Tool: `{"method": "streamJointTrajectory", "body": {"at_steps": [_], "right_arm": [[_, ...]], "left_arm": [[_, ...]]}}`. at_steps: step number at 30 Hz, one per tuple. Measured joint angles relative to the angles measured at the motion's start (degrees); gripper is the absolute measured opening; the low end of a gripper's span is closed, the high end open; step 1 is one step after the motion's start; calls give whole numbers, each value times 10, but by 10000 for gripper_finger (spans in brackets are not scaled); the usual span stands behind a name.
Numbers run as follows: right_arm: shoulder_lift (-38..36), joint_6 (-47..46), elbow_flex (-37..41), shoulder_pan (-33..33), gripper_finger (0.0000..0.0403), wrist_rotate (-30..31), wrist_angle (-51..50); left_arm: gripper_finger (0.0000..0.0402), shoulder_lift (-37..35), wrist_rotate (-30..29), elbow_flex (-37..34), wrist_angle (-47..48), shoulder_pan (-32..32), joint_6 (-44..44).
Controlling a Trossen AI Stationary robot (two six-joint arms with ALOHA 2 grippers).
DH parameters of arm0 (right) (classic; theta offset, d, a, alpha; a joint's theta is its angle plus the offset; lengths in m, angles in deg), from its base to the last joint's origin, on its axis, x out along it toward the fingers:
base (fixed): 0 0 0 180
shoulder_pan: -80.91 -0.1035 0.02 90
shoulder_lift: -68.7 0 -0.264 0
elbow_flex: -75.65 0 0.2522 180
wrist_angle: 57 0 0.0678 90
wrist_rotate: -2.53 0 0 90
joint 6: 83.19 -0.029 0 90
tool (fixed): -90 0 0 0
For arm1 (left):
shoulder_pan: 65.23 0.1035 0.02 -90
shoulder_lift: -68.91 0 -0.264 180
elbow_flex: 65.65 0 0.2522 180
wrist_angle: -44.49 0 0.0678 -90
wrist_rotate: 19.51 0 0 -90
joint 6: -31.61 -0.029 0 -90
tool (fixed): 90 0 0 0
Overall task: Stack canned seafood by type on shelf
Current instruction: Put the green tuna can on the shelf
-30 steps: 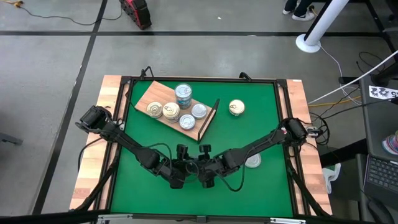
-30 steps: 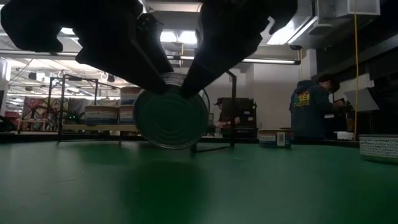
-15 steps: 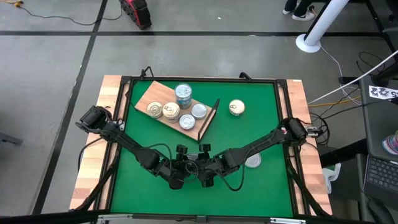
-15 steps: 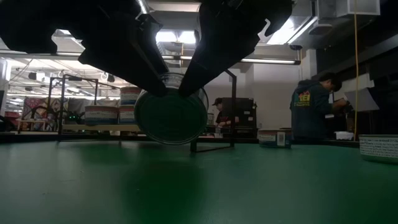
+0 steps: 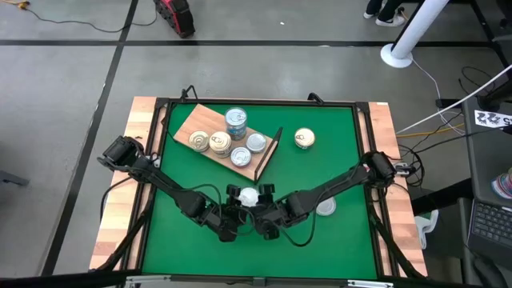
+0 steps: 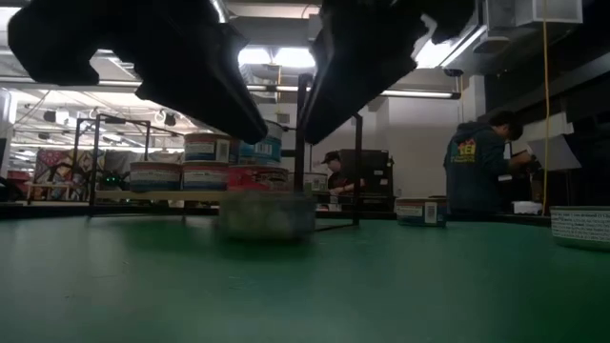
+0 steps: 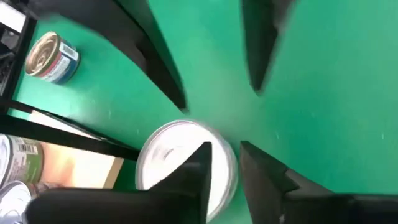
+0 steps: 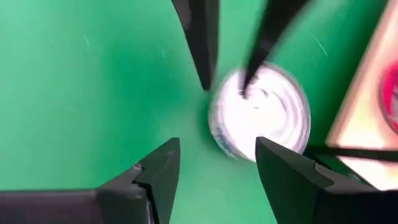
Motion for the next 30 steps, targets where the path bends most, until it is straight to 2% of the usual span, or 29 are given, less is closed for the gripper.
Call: {"method": "streamJointTrajectory", "body": {"at_steps": [5, 10, 13, 22, 30], "right_arm": [[0, -12, -41, 0, 209, 4, -78], [0, -8, -49, 0, 209, 4, -85], [0, -8, -49, 0, 209, 4, -84], [0, -7, -49, 0, 209, 4, -74], [0, -7, -43, 0, 209, -2, -70]], "left_arm": [[33, 0, 2, 0, 7, 0, 5], [22, 0, 4, 0, 10, 0, -3], [40, 0, 5, 0, 10, 0, 12], [129, 3, 21, 0, 14, 1, 35], [140, 28, 26, -1, 14, 20, 38]]}}
